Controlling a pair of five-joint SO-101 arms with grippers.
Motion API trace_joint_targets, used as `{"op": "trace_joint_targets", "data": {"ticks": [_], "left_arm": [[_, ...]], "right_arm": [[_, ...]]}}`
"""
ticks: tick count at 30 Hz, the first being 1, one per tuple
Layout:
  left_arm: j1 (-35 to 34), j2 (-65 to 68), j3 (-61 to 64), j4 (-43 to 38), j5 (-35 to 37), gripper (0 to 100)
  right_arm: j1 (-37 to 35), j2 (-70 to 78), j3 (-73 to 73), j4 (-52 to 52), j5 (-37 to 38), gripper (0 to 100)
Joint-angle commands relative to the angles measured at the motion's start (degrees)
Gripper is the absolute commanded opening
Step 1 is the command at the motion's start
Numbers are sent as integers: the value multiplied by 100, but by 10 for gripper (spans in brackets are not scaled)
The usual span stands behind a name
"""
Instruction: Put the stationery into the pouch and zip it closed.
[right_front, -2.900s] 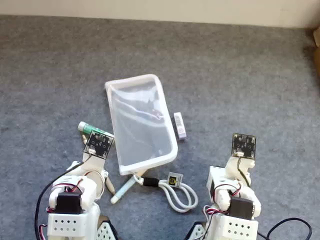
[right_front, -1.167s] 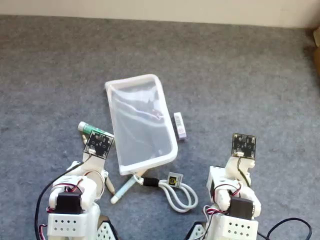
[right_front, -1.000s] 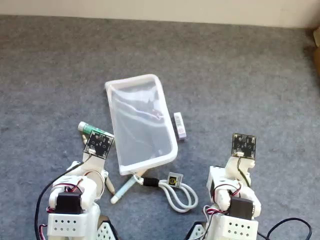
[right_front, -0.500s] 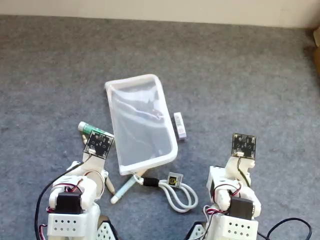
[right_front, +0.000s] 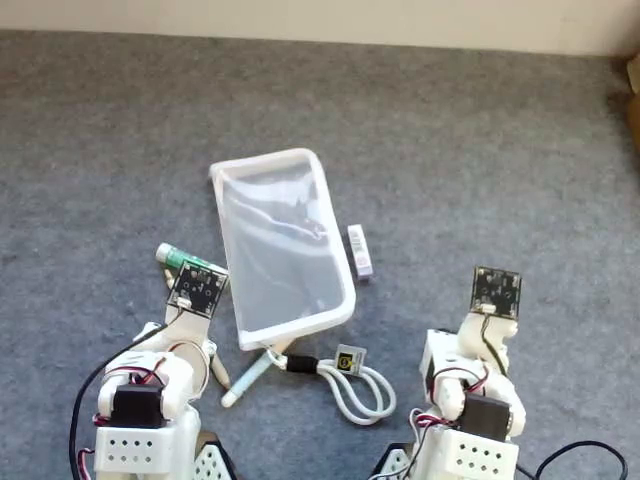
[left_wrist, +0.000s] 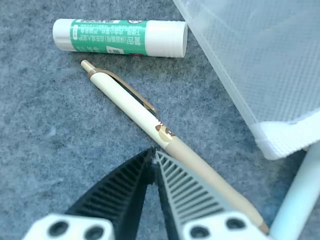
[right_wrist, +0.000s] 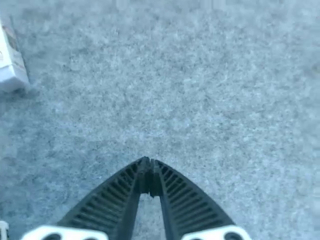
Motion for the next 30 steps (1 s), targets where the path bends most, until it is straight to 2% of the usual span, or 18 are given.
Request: {"op": "trace_joint_targets", "data": {"ticks": [1, 5, 16, 25, 30], "left_arm": [[119, 4, 127, 26, 26, 9], [119, 4, 127, 26, 26, 9], [119, 4, 127, 26, 26, 9], [119, 4, 127, 26, 26, 9], [119, 4, 127, 26, 26, 9]], "right_arm": [[48, -48, -646, -154, 826, 5], [-136, -4, -1191, -110, 1011, 6], [-1938, 57, -2580, 259, 1020, 39], [-3143, 2686, -3916, 514, 985, 43], [-4084, 3495, -4365, 866, 976, 147]]}}
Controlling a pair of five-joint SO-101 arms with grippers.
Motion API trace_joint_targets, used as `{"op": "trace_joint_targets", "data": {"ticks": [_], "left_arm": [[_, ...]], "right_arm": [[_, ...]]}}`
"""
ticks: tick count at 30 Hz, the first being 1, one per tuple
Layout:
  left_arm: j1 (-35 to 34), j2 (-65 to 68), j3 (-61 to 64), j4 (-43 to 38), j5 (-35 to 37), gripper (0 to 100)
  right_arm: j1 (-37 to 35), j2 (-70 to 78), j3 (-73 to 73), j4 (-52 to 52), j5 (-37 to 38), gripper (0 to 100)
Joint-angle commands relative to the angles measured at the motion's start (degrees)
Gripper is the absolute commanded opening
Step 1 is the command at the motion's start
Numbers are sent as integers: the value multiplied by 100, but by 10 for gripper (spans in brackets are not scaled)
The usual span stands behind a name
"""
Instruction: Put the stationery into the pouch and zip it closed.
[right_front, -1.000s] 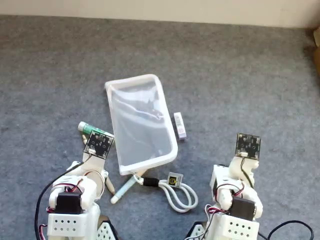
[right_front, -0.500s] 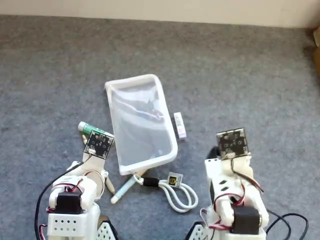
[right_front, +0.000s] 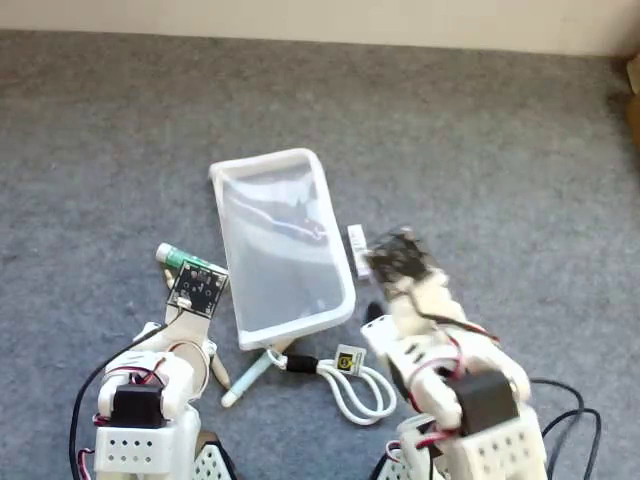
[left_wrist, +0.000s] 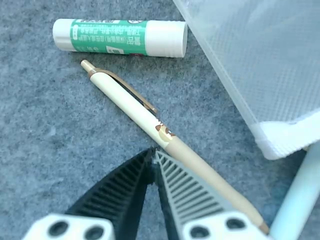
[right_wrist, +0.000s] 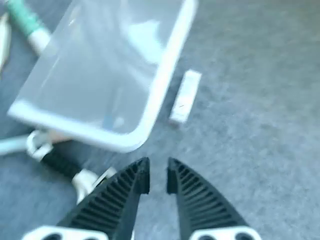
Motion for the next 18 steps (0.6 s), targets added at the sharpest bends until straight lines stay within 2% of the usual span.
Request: {"op": "trace_joint_targets", "data": {"ticks": [1, 9, 18], "left_arm": [[119, 4, 127, 26, 26, 9], [119, 4, 127, 26, 26, 9], [119, 4, 127, 26, 26, 9]], "right_arm": [[-716, 400, -505, 92, 18, 166], [-2202, 637, 233, -251, 18, 187], [-2413, 1701, 1218, -1771, 18, 187]]}}
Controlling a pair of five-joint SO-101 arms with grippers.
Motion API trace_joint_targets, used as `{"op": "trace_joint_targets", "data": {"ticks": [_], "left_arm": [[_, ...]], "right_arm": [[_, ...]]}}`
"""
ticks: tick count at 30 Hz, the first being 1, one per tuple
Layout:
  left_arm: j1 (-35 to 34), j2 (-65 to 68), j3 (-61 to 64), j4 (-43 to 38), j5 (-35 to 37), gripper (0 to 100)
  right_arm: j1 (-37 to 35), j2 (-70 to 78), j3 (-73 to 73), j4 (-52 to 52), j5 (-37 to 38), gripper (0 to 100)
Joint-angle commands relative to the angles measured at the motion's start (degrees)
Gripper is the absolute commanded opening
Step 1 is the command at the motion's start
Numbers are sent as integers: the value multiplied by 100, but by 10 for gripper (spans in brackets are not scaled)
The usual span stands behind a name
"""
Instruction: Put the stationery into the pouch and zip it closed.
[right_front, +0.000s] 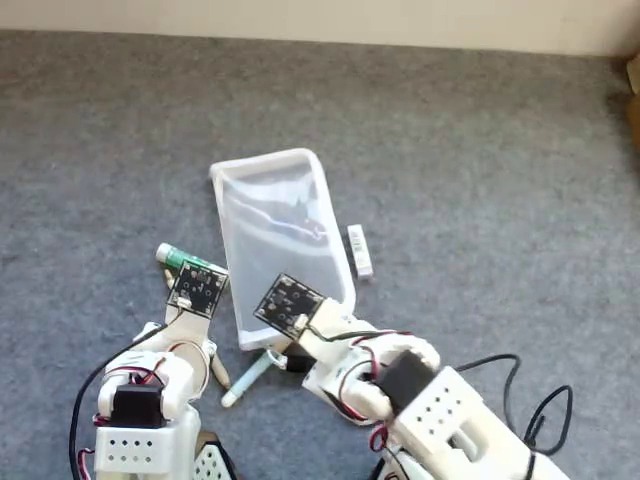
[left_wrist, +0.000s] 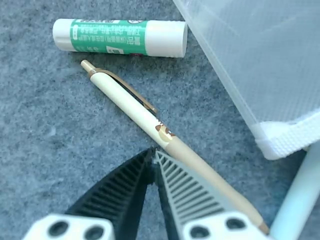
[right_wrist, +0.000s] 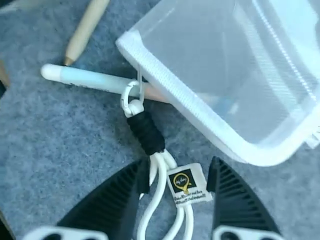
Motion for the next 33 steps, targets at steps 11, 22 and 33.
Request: {"op": "trace_joint_targets", "data": {"ticks": [11, 22, 33], "left_arm": [[119, 4, 127, 26, 26, 9], [119, 4, 127, 26, 26, 9], [119, 4, 127, 26, 26, 9]], "right_arm": [[-585, 1086, 40, -760, -290, 187], [-567, 1103, 673, -1464, -299, 187], [-558, 1103, 1112, -1877, -404, 187]]}}
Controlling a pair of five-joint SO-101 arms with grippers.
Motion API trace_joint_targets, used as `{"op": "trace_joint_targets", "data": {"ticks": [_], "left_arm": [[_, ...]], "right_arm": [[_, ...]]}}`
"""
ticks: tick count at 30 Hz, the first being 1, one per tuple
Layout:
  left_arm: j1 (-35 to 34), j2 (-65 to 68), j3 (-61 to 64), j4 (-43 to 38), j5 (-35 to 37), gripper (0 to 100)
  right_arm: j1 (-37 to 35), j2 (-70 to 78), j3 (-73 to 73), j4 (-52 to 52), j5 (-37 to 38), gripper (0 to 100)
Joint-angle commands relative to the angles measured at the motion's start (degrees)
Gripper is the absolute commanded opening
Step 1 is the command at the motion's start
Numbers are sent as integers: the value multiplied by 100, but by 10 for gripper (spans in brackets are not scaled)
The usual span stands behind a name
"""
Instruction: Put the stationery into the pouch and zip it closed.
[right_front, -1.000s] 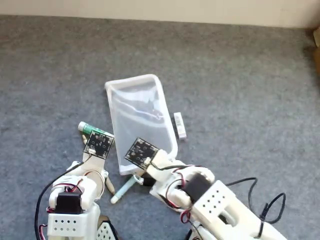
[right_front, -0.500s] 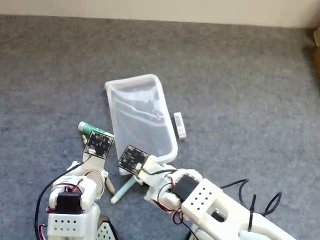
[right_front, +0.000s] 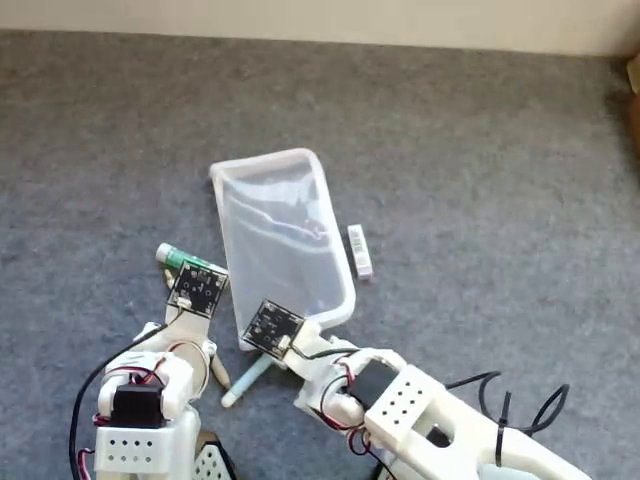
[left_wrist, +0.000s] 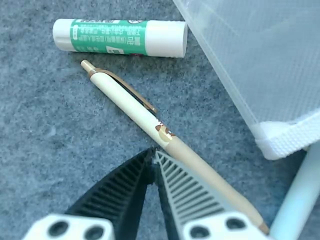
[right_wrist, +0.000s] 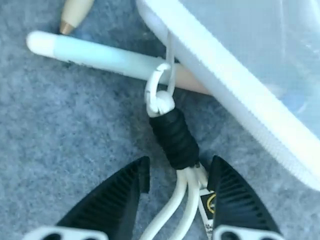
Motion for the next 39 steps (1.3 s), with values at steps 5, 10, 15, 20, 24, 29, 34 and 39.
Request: {"op": "trace_joint_targets", "data": {"ticks": [5, 10, 15, 20, 24, 29, 34, 39], "left_arm": [[119, 4, 127, 26, 26, 9], [119, 4, 127, 26, 26, 9], [119, 4, 127, 26, 26, 9], [119, 4, 127, 26, 26, 9], [119, 4, 127, 26, 26, 9], [119, 4, 127, 26, 26, 9], [119, 4, 127, 26, 26, 9], [119, 4, 127, 26, 26, 9]], "right_arm": [[-22, 13, 4, -92, -70, 186], [-13, 13, 4, -101, -44, 81], [-4, -57, -22, 13, -44, 23], [444, -57, -242, 321, -62, 5], [892, -57, -391, 347, -79, 5], [1244, -57, -576, 558, -88, 5], [1490, -57, -620, 558, -88, 5], [1490, -66, -629, 558, -88, 5]]}}
